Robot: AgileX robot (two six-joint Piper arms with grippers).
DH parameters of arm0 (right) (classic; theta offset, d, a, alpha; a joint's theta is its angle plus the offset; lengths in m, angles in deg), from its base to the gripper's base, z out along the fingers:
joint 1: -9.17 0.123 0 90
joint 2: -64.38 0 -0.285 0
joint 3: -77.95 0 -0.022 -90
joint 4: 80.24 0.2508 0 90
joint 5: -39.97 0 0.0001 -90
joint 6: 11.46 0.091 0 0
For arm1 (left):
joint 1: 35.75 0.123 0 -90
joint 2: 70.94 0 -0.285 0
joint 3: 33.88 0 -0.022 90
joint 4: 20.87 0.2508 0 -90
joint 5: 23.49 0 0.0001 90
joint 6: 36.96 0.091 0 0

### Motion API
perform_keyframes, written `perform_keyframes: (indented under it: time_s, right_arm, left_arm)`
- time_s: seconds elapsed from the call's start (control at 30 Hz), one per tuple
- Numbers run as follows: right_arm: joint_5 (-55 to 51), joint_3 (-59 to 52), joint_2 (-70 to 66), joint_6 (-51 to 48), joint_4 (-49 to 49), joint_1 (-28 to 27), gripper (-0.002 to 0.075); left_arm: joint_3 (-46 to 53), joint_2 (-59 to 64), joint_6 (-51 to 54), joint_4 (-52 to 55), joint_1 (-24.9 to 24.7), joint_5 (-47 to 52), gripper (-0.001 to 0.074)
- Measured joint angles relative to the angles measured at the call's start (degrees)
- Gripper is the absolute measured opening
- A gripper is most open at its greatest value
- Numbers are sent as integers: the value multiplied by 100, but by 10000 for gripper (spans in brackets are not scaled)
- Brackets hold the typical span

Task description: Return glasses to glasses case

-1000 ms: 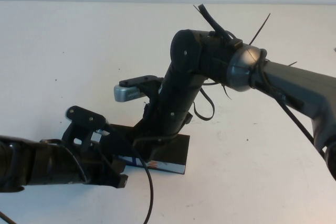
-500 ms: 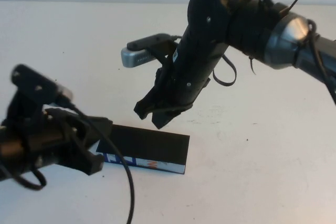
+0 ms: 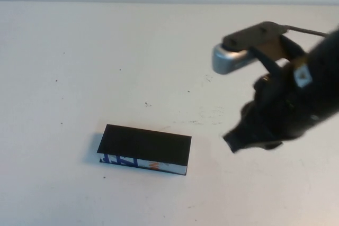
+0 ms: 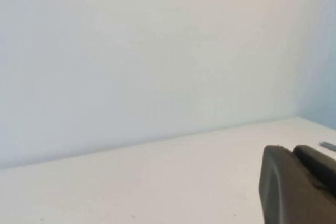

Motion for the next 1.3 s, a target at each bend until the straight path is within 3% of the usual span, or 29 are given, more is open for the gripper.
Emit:
perform_keyframes:
  time_s: [0.2,0.37,0.7,1.13,1.3]
  right_arm:
    - [832,-1788,1971,173,0,0,-11]
    - [1697,-3098,3482,186,0,0,-11]
    - [3901,-4911,5592,186,10,0,-11]
    - [3019,-5189,5744,186,80,0,-11]
    - [3185,-5198,5744,388,-392,0,-11]
  left_arm:
    - [850,-1074,0,-20,0,-564,-1]
    - [1536,-1284,0,-20,0,-741,-1]
    - [1686,-1284,0,-111,0,-599,-1]
    - [1693,-1284,0,-111,0,-599,-1]
    - [1693,-1284,0,-111,0,-599,-1]
